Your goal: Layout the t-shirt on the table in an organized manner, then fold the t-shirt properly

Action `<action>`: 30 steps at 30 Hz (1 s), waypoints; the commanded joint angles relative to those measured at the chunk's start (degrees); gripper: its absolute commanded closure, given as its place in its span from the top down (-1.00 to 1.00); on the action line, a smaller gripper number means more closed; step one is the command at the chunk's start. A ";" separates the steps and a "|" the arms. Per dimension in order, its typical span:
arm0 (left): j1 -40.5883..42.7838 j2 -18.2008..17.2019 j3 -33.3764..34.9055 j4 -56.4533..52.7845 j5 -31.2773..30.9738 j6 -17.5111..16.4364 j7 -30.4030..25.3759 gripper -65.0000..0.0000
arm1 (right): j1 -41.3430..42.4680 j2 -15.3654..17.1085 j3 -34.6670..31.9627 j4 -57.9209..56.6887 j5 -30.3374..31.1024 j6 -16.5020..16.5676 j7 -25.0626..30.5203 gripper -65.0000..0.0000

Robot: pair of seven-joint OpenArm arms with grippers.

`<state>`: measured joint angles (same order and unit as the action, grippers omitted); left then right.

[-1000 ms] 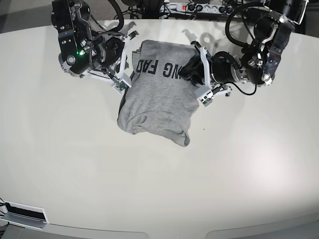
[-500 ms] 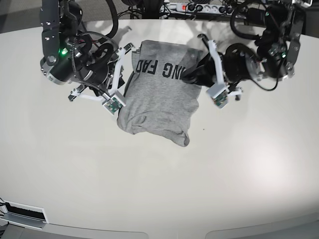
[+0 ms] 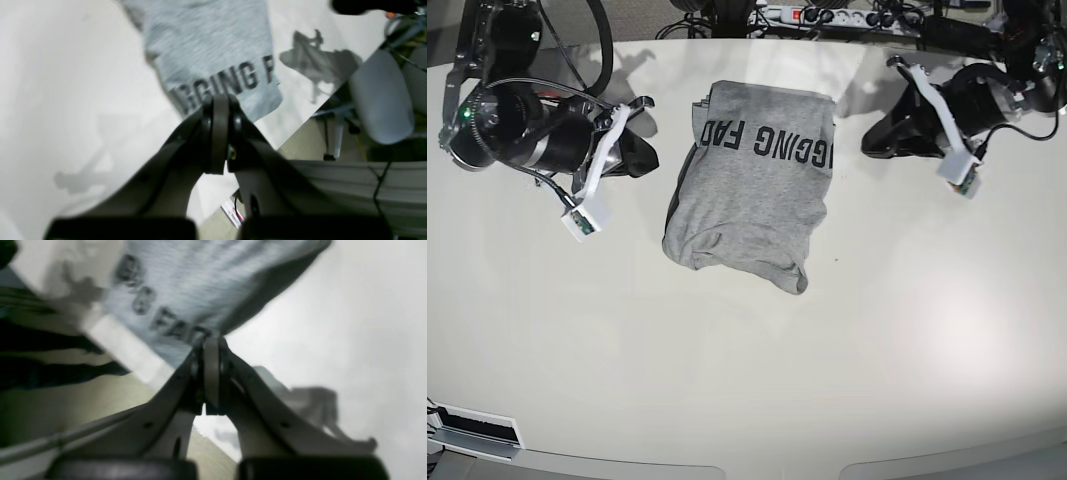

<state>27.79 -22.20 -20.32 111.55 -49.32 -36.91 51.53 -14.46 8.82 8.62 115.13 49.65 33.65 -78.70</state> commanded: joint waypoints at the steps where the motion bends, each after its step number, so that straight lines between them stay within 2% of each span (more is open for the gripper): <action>1: 1.09 -0.66 -1.97 0.98 -1.92 -0.76 -0.04 -1.00 | -0.17 0.28 1.68 1.88 3.17 0.39 0.35 -1.00; 7: 6.91 -0.68 -11.28 0.98 -9.38 -2.34 4.04 -1.00 | -8.20 0.26 14.32 8.66 14.05 5.95 -0.07 -1.00; 14: 13.51 -0.68 -16.35 2.12 -15.54 -2.51 9.22 -1.00 | -18.95 -0.26 26.97 12.17 24.37 6.05 -1.30 -1.00; 18: 18.62 -0.68 -16.48 4.59 -15.69 -2.49 10.49 -1.00 | -24.63 -0.26 32.63 12.17 29.66 6.27 -1.30 -1.00; 22: 24.59 -0.68 -16.46 6.47 -15.69 -1.99 12.02 -1.00 | -31.80 -0.26 35.43 12.17 30.21 6.25 -1.30 -1.00; 30: 37.07 -1.01 -16.46 6.49 -14.36 0.50 14.51 -1.00 | -45.00 -0.24 35.52 12.09 27.08 6.35 -1.30 -1.00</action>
<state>64.10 -22.87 -36.40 117.36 -62.89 -36.29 66.15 -58.76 8.21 43.66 126.39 75.26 39.70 -80.51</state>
